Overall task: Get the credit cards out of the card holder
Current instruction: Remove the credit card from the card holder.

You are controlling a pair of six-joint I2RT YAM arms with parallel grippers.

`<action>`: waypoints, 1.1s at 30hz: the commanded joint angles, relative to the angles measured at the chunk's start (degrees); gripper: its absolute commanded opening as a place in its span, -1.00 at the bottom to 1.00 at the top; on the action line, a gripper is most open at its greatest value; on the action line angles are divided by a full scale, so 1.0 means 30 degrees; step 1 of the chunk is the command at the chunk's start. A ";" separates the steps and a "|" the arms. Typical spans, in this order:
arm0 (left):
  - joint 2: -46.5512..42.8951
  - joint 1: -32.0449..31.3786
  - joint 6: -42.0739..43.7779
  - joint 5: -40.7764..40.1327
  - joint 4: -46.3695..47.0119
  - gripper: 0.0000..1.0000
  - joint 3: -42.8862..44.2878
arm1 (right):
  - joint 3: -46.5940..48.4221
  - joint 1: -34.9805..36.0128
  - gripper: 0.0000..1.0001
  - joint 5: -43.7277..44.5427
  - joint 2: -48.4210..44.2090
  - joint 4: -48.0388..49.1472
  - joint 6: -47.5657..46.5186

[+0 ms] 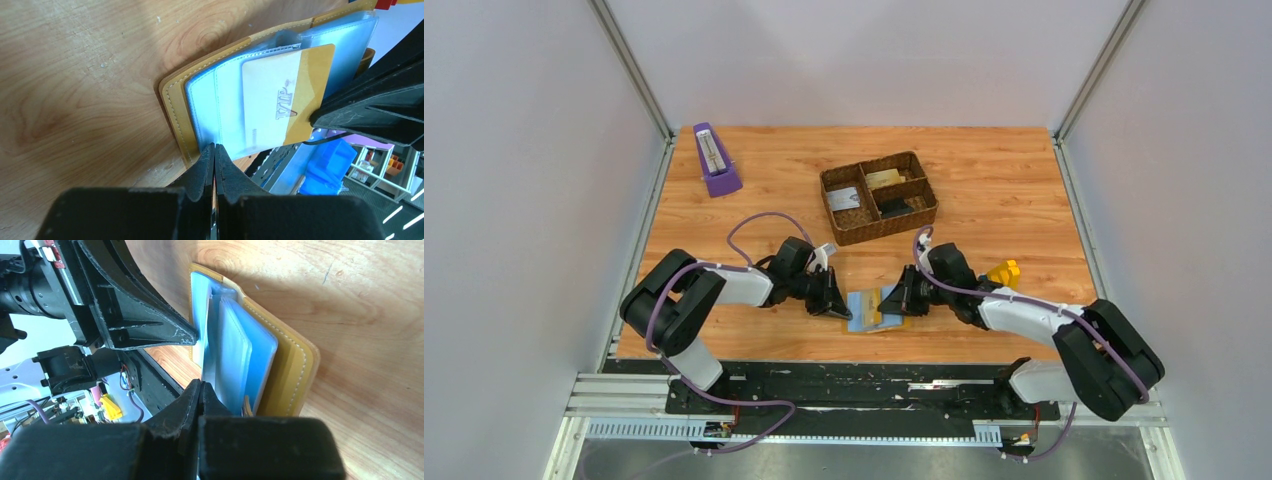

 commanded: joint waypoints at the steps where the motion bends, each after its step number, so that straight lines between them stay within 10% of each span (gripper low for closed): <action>1: 0.0805 -0.0040 0.1226 -0.2814 -0.1697 -0.89 -0.0379 | 0.0030 -0.0139 -1.00 -0.0078 -0.0935 0.0096 0.0029; 20: -0.2826 -0.0223 0.0399 -0.1242 -0.3367 -0.68 0.1162 | 0.0645 -0.0388 -1.00 0.1489 -0.4220 -0.4063 0.0325; 33: -0.6714 -0.0235 -0.2573 0.1718 -0.0932 0.29 0.1599 | -0.0664 -0.0388 -1.00 0.1189 -0.7789 -0.0058 0.3527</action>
